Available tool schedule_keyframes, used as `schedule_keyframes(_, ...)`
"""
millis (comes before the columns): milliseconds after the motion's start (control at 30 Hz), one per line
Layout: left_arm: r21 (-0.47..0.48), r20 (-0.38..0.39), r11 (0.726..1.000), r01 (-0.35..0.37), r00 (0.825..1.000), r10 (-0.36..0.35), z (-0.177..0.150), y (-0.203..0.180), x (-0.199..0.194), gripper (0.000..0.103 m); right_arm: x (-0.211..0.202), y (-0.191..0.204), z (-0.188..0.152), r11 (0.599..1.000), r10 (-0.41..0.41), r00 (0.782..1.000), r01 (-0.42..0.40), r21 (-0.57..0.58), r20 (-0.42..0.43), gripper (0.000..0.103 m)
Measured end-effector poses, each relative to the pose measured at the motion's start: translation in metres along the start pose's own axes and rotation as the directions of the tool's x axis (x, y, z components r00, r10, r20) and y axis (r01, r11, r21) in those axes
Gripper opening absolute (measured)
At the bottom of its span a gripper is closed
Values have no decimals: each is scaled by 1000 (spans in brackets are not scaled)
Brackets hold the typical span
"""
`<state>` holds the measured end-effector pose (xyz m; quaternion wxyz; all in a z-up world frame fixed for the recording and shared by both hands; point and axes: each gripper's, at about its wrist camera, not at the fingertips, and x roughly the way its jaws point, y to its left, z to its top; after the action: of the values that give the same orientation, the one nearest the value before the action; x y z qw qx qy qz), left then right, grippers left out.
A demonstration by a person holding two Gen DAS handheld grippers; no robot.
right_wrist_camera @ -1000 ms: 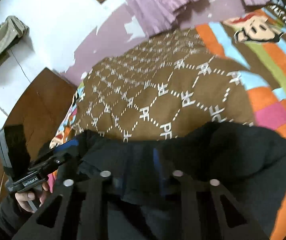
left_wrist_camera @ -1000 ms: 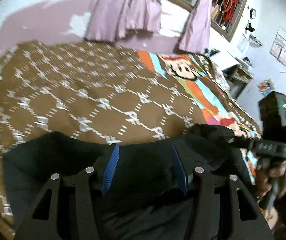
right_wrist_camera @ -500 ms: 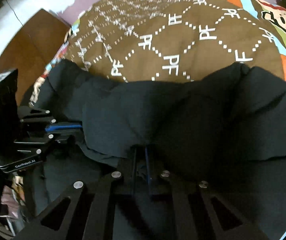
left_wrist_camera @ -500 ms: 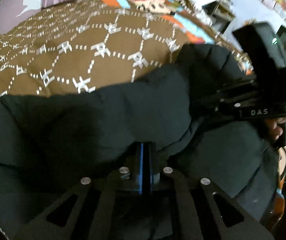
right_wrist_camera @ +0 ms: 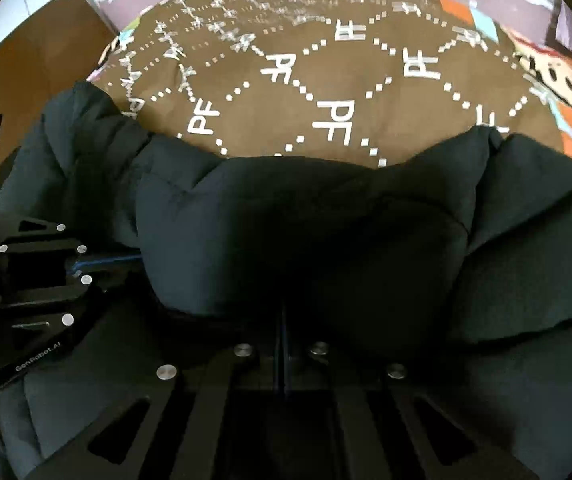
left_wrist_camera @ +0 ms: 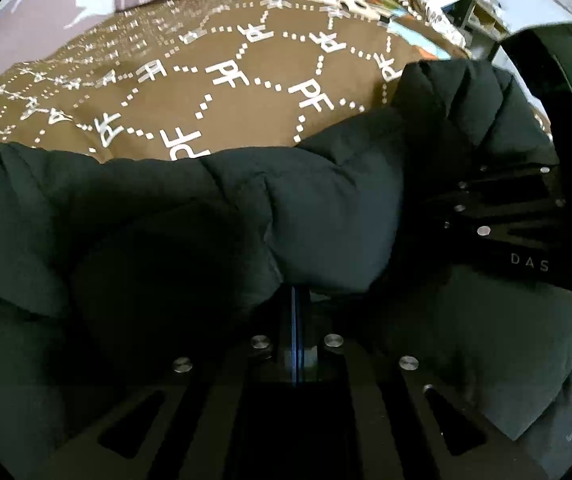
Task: Fold large clothes
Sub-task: 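Open both tools, release the folded hem and pull back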
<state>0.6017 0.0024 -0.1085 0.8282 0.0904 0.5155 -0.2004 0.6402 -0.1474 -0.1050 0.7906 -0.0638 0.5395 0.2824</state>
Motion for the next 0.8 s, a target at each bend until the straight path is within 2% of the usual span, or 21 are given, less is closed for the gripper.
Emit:
schedule_keyframes(133,-89,23,996,3,1000,-1,0,5,-14,2,-18,3,-6,1000,-14,999,13,25,40,3)
schedule_keyframes(233,-169,36,986,10,999,-4,2,9,-26,2,-30,10,-10,999,-45,997,44,17,69,11)
schedule_keyframes(300,-204,55,979,-4,998,16,1,7,-37,2,-39,14,-12,998,-68,993,67,9,94,25)
schedule_keyframes(433,-227,90,973,-37,994,59,-3,0,-61,6,-57,24,-15,995,-100,983,97,24,153,40)
schedule_keyframes(467,-235,102,971,-49,992,75,-4,-1,-67,9,-60,25,-14,994,-110,980,106,31,164,48)
schedule_keyframes(500,-243,109,968,-55,991,84,-5,-2,-72,19,-63,25,-15,992,-122,977,117,41,172,58)
schedule_keyframes(533,-255,119,966,-52,989,84,-6,-4,-78,35,-67,25,-15,990,-139,973,131,57,183,64)
schedule_keyframes(567,-271,139,962,-31,988,71,-9,-5,-85,43,-67,28,-11,987,-151,970,139,74,193,71)
schedule_keyframes(600,-281,152,959,-21,986,66,-10,-4,-86,57,-71,27,-14,986,-155,967,139,87,200,72)
schedule_keyframes(633,-295,168,955,-18,983,71,-11,-4,-93,65,-73,26,-15,986,-155,967,137,98,204,73)
schedule_keyframes(800,-331,184,942,-52,976,119,-12,-6,-117,69,-97,28,-27,977,-191,954,162,138,231,97)
